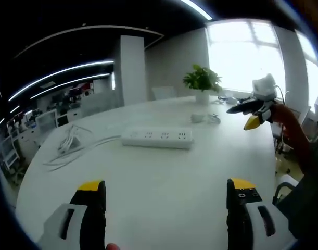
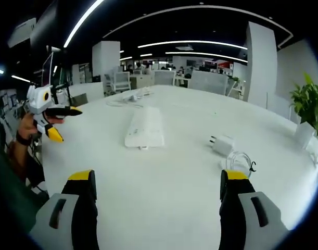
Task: Straighten the power strip on the desk, plug the charger into it
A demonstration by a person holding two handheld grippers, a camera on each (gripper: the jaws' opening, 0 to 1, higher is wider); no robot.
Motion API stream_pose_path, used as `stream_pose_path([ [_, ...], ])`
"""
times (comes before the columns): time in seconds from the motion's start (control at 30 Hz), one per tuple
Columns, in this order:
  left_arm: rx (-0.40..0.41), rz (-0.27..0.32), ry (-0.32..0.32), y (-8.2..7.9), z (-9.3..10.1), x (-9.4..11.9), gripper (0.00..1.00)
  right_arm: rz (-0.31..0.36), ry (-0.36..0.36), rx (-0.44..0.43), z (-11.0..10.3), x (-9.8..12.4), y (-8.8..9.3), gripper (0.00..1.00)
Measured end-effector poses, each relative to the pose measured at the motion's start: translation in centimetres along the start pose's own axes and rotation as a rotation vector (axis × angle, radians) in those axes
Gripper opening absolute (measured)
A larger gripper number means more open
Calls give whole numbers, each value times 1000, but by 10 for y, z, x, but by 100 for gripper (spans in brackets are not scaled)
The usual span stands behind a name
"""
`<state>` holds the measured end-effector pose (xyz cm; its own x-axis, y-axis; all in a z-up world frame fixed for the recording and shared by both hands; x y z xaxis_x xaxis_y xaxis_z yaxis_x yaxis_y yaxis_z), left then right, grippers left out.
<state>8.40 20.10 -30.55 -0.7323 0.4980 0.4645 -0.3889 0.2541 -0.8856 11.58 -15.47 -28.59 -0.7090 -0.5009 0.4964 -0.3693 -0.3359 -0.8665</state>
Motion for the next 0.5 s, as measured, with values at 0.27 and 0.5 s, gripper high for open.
stream_pose_path([
  [0.27,6,0,1,4,-2,1,99,-4,-11,22,-6,-9,-10,100],
  [0.5,8,4,-1,5,-3,3,99,-7,-25,40,-9,-15,-14,100],
])
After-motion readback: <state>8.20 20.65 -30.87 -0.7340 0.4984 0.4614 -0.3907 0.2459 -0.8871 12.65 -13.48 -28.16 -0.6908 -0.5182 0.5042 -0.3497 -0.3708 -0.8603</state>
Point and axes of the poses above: the point that each gripper's makers call its tool centre point, and the gripper's own axes: x roughly backward along the fingers, z roughly to its right, y roughly out of its underside, the point moved 7 cm from there along x, roughly backward along the fingers, and after that the axes turned 3 degrees about -z, right-handed, at the moved point
